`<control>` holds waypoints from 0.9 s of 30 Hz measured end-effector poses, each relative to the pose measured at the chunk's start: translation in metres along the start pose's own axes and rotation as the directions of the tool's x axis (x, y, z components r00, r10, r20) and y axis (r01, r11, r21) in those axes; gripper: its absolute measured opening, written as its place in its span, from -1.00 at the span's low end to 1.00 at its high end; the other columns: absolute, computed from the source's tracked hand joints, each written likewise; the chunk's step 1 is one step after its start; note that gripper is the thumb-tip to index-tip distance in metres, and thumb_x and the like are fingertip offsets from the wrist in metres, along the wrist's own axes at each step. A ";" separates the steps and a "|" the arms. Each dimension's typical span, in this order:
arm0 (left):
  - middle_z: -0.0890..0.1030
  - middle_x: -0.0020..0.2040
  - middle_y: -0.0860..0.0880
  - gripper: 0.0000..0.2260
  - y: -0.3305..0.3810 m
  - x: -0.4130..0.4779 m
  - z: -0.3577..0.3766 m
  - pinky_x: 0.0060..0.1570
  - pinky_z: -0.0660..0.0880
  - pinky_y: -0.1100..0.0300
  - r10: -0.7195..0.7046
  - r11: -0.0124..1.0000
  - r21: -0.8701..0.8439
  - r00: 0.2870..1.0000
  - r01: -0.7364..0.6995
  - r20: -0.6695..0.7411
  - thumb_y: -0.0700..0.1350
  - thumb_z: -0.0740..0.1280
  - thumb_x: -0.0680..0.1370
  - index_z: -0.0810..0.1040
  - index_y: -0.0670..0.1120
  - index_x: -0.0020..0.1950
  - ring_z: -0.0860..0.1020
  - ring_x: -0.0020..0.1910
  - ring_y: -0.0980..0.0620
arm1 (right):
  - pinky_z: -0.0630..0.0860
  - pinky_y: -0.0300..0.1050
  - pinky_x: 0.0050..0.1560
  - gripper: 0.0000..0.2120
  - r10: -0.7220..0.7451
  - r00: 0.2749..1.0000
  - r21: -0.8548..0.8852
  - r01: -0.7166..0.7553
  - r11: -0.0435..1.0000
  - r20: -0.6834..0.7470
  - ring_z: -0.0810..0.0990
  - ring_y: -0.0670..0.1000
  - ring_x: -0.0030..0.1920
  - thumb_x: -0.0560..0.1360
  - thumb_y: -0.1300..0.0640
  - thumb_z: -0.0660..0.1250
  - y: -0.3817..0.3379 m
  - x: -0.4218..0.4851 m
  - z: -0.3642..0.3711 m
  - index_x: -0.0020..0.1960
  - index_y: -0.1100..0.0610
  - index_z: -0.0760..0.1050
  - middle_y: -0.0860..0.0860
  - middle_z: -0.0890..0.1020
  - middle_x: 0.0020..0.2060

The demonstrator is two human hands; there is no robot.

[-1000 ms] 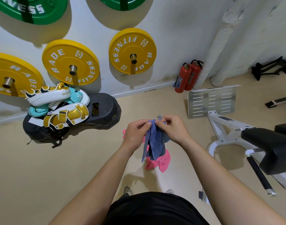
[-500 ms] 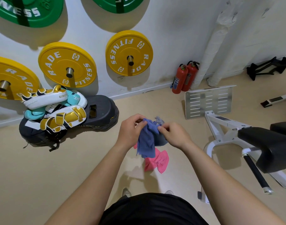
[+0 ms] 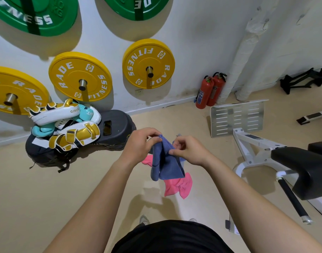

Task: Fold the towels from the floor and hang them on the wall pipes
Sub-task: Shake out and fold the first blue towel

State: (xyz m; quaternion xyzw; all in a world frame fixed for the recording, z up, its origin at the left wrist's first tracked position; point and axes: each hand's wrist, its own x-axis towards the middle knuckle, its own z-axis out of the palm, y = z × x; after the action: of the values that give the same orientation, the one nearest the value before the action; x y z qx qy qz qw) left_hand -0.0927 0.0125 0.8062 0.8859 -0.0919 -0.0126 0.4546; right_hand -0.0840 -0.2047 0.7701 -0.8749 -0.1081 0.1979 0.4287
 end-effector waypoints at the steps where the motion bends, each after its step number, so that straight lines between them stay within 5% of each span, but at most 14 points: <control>1: 0.67 -0.16 0.14 -0.95 -0.002 0.000 -0.003 0.00 0.55 0.03 -0.010 1.000 0.002 1.000 0.010 -0.023 -0.19 0.42 0.53 0.68 -0.07 -0.07 0.61 -0.10 0.08 | 0.47 -0.07 -0.15 -0.81 0.002 1.000 0.015 -0.002 1.000 0.015 0.50 -0.11 -0.35 0.43 0.03 0.50 0.002 0.000 -0.001 -0.29 -0.04 0.52 -0.11 0.57 -0.39; 10: 0.67 -0.15 0.12 -0.89 -0.002 0.003 -0.003 -0.08 0.57 0.10 -0.086 0.990 -0.124 0.980 0.064 -0.177 -0.20 0.38 0.57 0.66 -0.02 -0.06 0.61 -0.13 0.09 | 0.26 -0.15 0.00 -0.81 0.099 0.995 -0.119 -0.098 0.988 0.000 0.49 -0.02 -0.23 0.41 0.24 0.28 0.004 -0.003 0.001 -0.24 -0.03 0.34 -0.10 0.49 -0.35; 15: 0.67 -0.13 0.09 -0.89 0.001 0.011 -0.012 -0.09 0.50 0.36 -0.130 0.982 -0.168 0.963 0.091 -0.238 -0.20 0.37 0.58 0.65 0.00 -0.07 0.61 -0.11 0.12 | 0.34 -0.13 -0.27 -0.87 0.166 0.986 -0.101 -0.163 0.982 0.028 0.45 0.00 -0.27 0.42 0.20 0.32 0.018 -0.012 0.001 -0.17 0.05 0.37 -0.08 0.51 -0.29; 21: 0.66 -0.12 0.07 -0.91 -0.003 0.015 -0.022 -0.14 0.46 0.44 -0.167 0.976 -0.189 0.939 0.113 -0.301 -0.19 0.35 0.59 0.65 -0.07 -0.02 0.57 -0.16 0.26 | 0.29 -0.09 -0.29 -0.84 0.191 0.982 -0.161 -0.188 0.969 0.007 0.38 0.02 -0.30 0.35 0.24 0.33 0.027 -0.014 0.002 -0.22 0.09 0.34 -0.04 0.46 -0.34; 27: 0.59 -0.16 0.17 -0.93 -0.026 0.022 -0.034 -0.18 0.40 0.50 -0.204 0.978 -0.112 0.897 0.174 -0.393 -0.18 0.33 0.60 0.61 -0.05 -0.01 0.54 -0.18 0.38 | 0.44 -0.12 -0.34 -0.83 0.244 0.969 -0.112 -0.246 0.963 -0.031 0.56 0.10 -0.30 0.33 0.32 0.32 0.050 -0.028 -0.006 -0.18 0.09 0.42 0.07 0.62 -0.19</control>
State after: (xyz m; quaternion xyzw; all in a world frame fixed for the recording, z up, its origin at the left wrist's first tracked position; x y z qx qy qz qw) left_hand -0.0634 0.0509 0.8065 0.8568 0.0904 0.1223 0.4927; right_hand -0.1058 -0.2493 0.7412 -0.9065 -0.0067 0.2352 0.3507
